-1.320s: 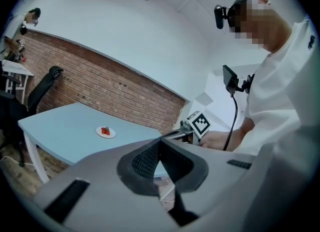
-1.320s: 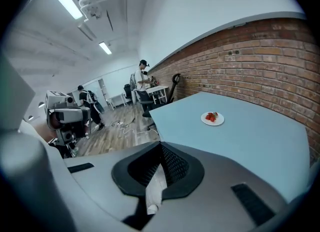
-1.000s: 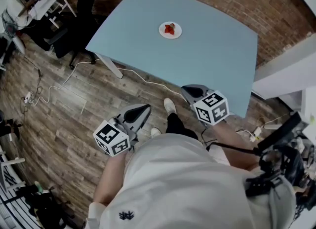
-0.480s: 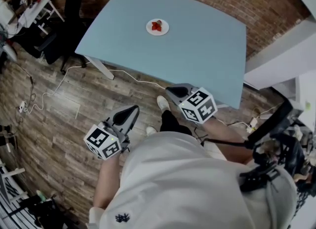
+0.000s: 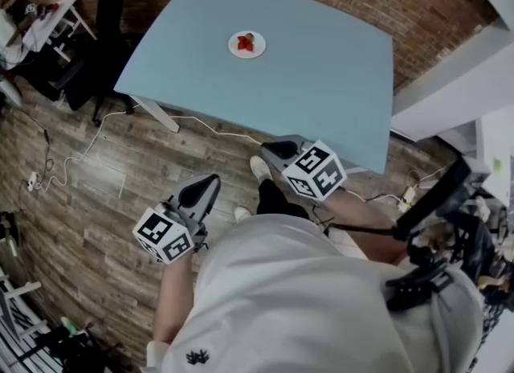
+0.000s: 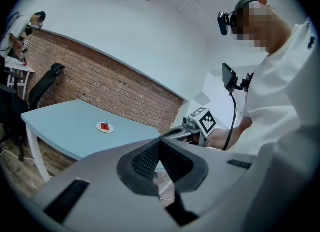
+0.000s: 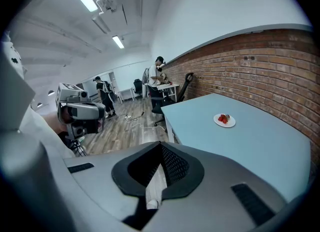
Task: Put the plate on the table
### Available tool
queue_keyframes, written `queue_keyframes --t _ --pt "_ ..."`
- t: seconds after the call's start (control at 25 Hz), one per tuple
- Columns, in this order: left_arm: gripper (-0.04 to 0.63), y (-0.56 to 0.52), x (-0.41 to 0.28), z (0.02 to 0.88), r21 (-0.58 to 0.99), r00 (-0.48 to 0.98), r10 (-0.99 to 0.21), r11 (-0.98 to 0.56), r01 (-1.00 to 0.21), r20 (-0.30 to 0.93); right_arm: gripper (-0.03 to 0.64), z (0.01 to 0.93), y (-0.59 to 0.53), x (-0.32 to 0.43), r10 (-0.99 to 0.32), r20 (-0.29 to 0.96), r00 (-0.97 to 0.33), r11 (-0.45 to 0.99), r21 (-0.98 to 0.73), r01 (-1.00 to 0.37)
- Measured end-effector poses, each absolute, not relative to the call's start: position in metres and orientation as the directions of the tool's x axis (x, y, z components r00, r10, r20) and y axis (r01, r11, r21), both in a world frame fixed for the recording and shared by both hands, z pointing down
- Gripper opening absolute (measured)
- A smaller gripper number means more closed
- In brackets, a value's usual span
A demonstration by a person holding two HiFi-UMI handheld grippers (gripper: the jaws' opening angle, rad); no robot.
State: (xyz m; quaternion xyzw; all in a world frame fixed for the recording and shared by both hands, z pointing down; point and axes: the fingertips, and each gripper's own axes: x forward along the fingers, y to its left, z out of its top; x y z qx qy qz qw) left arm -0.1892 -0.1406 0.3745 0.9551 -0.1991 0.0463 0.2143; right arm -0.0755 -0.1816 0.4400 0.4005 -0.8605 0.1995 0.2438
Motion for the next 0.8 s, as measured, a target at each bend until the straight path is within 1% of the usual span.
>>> queue_keyframes --t 0.44,0.8 --pt "0.002 -0.146 -0.182 0.374 0.388 0.922 -0.348 -0.836 -0.387 0.170 0.008 0.439 -0.184 -0.070 -0.599 0.580 -0.551 0.600 -0.130 -0.790" --pt "0.001 -0.143 -0.208 0.386 0.370 0.883 -0.423 -0.801 -0.470 0.206 0.008 0.444 -0.183 -0.089 -0.549 0.598 -0.584 0.660 -0.118 -0.742"
